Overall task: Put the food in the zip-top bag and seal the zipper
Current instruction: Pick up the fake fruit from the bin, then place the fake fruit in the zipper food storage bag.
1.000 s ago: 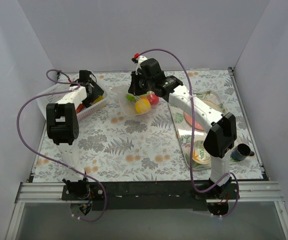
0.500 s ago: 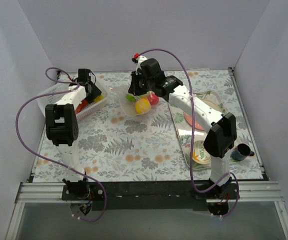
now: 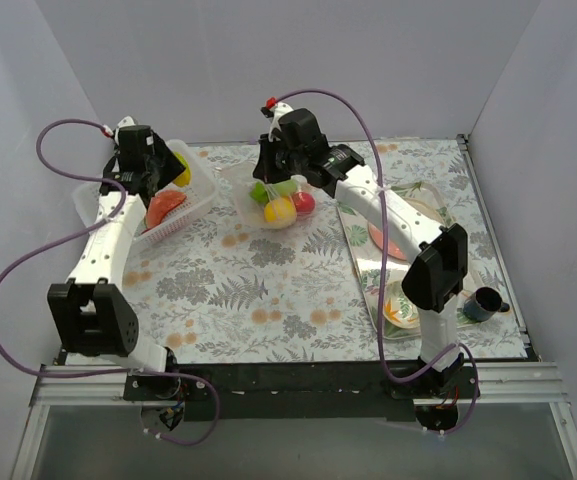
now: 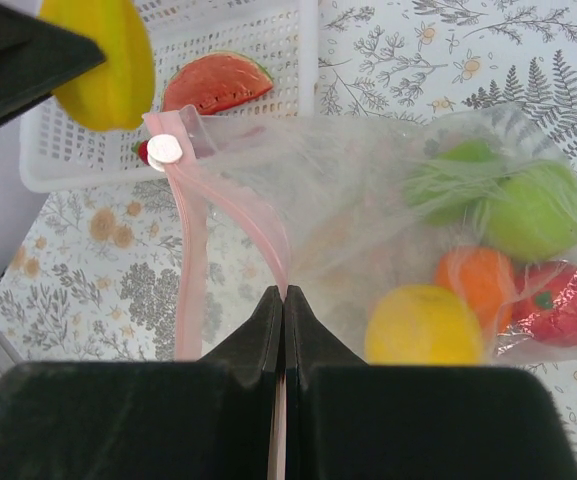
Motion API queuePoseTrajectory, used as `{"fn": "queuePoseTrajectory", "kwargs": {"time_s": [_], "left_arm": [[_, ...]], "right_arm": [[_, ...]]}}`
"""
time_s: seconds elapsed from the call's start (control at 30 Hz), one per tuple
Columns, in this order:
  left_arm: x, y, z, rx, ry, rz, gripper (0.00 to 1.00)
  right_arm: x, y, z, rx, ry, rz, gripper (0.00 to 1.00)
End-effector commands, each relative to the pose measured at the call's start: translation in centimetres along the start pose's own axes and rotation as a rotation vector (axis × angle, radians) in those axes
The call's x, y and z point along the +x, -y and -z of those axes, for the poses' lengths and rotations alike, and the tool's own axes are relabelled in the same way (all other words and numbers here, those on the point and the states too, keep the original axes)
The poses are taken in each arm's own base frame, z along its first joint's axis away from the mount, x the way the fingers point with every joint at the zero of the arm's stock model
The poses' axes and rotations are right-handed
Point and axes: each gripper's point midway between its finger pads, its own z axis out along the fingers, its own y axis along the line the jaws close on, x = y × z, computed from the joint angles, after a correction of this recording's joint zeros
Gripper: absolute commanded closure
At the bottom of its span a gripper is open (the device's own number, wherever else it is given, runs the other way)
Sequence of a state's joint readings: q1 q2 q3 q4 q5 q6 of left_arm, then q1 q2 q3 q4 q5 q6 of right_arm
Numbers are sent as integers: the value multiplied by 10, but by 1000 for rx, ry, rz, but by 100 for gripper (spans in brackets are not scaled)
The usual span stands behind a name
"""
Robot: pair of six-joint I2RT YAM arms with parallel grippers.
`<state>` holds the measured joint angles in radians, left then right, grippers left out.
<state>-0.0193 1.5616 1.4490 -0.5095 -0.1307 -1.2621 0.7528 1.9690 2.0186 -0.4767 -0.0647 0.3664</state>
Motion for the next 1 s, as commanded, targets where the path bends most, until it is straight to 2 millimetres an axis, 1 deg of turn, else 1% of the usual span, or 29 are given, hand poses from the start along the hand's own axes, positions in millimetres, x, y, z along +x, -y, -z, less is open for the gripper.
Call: {"fn": "queuePoseTrajectory", "kwargs": {"time_s": [0.0,0.03,0.1,0.13,0.17,0.2,0.23,0.3,0.33,0.4,0.43,0.47,0.5,0.53,0.57,0.6,0.63,0.7,0.73,0.77,0.83,0.97], "left_arm": [[22,23,53,190,-77,-10,75],[23,29,70,235,-72,-8,75],[27,40,90,308,-92,8,74],[25,46,105,348,-81,11,74],[29,54,114,398,-107,14,73],[30,58,120,419,-113,17,73],[33,65,128,450,-127,18,73],[38,78,137,495,-148,17,73],[48,89,142,522,-169,-5,72],[57,101,141,528,-180,-23,71],[69,110,143,544,-209,-34,71],[77,114,137,545,-228,-36,71],[87,121,138,559,-251,-43,71],[92,124,136,563,-260,-45,71],[93,129,134,569,-253,-43,71],[102,131,128,562,-268,-54,71],[103,130,122,549,-265,-55,66],[108,130,111,531,-276,-69,61],[109,132,108,534,-281,-73,50],[108,134,106,535,-280,-75,43],[108,137,101,532,-283,-81,42],[105,140,102,543,-277,-83,20]], "right_arm": [[-12,-3,-7,-6,28,-6,99],[-12,-4,-8,-9,31,-8,99],[-11,-2,-11,-4,30,-14,99],[-14,-3,-10,-4,38,-15,99],[-13,-1,-13,1,34,-18,99],[-13,-2,-14,0,33,-22,99],[-16,-3,-14,-3,40,-24,99],[-15,-2,-17,5,37,-30,99],[-15,0,-17,9,37,-34,99],[-18,-2,-15,10,48,-38,99],[-18,-1,-15,13,47,-44,99],[-20,-3,-13,11,54,-44,99],[-22,-3,-12,10,61,-45,99],[-24,-4,-11,8,65,-47,99],[-25,-4,-9,9,67,-47,99],[-26,-5,-8,9,69,-49,99],[-27,-5,-6,9,70,-47,99],[-28,-6,-4,8,72,-42,99],[-29,-6,-1,11,71,-41,99],[-31,-7,1,9,74,-39,99],[-33,-7,4,17,80,-37,99],[-38,-7,9,24,91,-28,99]]}}
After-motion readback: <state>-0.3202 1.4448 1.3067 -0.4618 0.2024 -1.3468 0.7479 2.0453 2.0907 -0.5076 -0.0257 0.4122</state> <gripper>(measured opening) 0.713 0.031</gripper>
